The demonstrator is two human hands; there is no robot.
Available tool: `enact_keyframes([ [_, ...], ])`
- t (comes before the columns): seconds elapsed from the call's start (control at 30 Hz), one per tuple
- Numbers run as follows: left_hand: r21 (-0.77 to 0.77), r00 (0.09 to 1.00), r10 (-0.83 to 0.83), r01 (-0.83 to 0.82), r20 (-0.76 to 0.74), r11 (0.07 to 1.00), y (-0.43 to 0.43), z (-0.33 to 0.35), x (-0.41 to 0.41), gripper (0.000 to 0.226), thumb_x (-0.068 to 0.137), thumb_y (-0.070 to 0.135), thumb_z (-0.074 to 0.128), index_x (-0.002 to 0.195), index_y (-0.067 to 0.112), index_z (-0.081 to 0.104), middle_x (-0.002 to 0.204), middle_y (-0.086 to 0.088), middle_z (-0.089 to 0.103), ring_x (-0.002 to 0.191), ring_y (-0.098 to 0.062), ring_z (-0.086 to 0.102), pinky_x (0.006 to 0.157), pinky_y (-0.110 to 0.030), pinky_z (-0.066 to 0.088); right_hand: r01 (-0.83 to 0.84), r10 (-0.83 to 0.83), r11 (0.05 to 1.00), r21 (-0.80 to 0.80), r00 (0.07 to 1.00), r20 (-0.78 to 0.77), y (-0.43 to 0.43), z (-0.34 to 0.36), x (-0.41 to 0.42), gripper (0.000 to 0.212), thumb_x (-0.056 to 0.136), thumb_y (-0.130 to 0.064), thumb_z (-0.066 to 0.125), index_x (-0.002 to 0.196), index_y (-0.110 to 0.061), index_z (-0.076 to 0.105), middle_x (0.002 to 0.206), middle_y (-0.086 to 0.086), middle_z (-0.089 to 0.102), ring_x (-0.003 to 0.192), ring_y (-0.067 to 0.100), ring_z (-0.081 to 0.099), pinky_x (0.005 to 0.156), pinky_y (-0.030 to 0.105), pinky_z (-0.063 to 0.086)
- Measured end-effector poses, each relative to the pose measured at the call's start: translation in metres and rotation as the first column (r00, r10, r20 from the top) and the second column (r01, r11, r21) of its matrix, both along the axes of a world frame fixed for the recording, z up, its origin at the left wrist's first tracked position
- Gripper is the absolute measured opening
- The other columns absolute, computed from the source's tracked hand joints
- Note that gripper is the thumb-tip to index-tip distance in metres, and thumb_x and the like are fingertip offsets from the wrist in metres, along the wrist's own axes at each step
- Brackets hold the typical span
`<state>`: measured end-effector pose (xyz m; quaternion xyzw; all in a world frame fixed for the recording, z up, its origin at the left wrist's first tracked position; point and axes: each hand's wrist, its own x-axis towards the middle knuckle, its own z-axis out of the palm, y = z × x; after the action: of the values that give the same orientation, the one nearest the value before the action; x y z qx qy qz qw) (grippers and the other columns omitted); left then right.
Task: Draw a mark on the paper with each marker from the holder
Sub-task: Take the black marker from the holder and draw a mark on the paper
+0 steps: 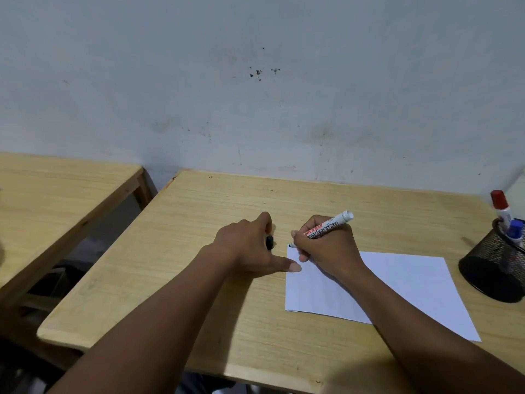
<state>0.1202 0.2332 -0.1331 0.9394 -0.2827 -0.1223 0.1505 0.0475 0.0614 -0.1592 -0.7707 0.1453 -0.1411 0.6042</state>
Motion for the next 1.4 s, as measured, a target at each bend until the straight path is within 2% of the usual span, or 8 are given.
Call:
enact_keyframes([
  [0.27,-0.046,0.996,0.038,-0.041,-0.078,0.998,0.002,0.001,0.005,0.083,0.049,0.085,0.073,0.106,0.03,0.048,0.091,0.017,0.066,0.083,-0.01,0.063,0.073,-0.034,0.051,-0.007,0.009,0.998,0.069,1.0,-0.022,0.0,0.003,0.001,0.015,0.078,-0.009,0.078,0.072,-0.002,0.067,0.062,0.015,0.073,0.051,0.027,0.066,0.052,0.035,0.052],
  [0.37,-0.225,0.979,0.049,-0.095,-0.2,0.97,0.009,0.002,0.014,0.05,0.065,0.063,0.082,0.093,0.027,0.063,0.078,0.012,0.067,0.077,-0.01,0.064,0.073,-0.031,0.051,0.071,-0.068,0.975,0.209,0.997,-0.023,-0.007,0.012,0.003,0.016,0.085,-0.017,0.077,0.078,-0.008,0.067,0.06,0.013,0.069,0.041,0.021,0.057,0.045,0.029,0.039],
  [0.43,-0.312,0.98,0.03,-0.092,-0.196,0.946,0.013,0.002,0.018,0.022,0.079,0.042,0.08,0.083,0.023,0.069,0.069,0.013,0.067,0.069,-0.008,0.064,0.067,-0.026,0.046,0.091,-0.094,0.95,0.299,0.996,-0.004,-0.013,0.022,0.003,0.015,0.086,-0.017,0.078,0.078,-0.012,0.065,0.058,0.012,0.064,0.035,0.016,0.05,0.043,0.025,0.033],
  [0.53,-0.493,0.969,0.025,-0.148,-0.248,0.857,0.01,0.008,0.018,0.014,0.087,0.027,0.077,0.084,0.014,0.073,0.069,0.006,0.073,0.063,-0.011,0.064,0.065,-0.025,0.048,0.016,-0.026,0.919,0.393,0.999,0.021,-0.023,0.046,0.001,0.008,0.087,-0.014,0.077,0.085,-0.012,0.069,0.063,0.011,0.067,0.042,0.014,0.055,0.042,0.023,0.038],
  [0.63,-0.685,0.926,-0.016,-0.267,-0.377,0.678,0.0,0.024,0.014,0.018,0.09,0.018,0.075,0.094,0.0,0.074,0.077,-0.003,0.076,0.059,-0.016,0.065,0.062,-0.024,0.049,-0.059,0.082,0.866,0.497,0.996,-0.024,-0.035,0.074,-0.002,0.011,0.092,-0.014,0.064,0.096,-0.006,0.072,0.072,0.013,0.07,0.051,0.018,0.064,0.054,0.027,0.043],
  [0.8,-0.74,0.839,-0.105,-0.404,-0.534,0.538,-0.023,0.044,0.013,0.022,0.089,0.036,0.074,0.1,0.018,0.078,0.093,0.002,0.079,0.073,-0.016,0.068,0.074,-0.034,0.04,-0.04,0.048,0.831,0.555,0.999,0.001,-0.049,0.099,-0.011,0.021,0.091,-0.013,0.055,0.079,-0.006,0.069,0.066,0.013,0.071,0.05,0.019,0.065,0.057,0.029,0.041],
  [0.97,-0.747,0.787,-0.157,-0.472,-0.596,0.468,-0.046,0.045,0.008,0.032,0.087,0.043,0.075,0.105,0.017,0.078,0.087,0.006,0.073,0.07,-0.016,0.06,0.068,-0.031,0.038,-0.045,0.035,0.844,0.535,0.999,0.029,-0.056,0.102,-0.017,0.019,0.09,-0.014,0.059,0.077,-0.007,0.072,0.068,0.013,0.07,0.051,0.018,0.064,0.057,0.028,0.041],
  [1.4,-0.794,0.79,-0.25,-0.427,-0.56,0.432,-0.093,0.044,-0.01,0.029,0.086,0.037,0.077,0.098,0.011,0.074,0.07,0.004,0.067,0.068,-0.012,0.068,0.069,-0.03,0.041,-0.051,-0.008,0.79,0.611,0.996,0.093,-0.072,0.097,-0.038,0.022,0.097,-0.016,0.063,0.083,-0.003,0.072,0.069,0.012,0.074,0.056,0.016,0.073,0.051,0.021,0.053],
])
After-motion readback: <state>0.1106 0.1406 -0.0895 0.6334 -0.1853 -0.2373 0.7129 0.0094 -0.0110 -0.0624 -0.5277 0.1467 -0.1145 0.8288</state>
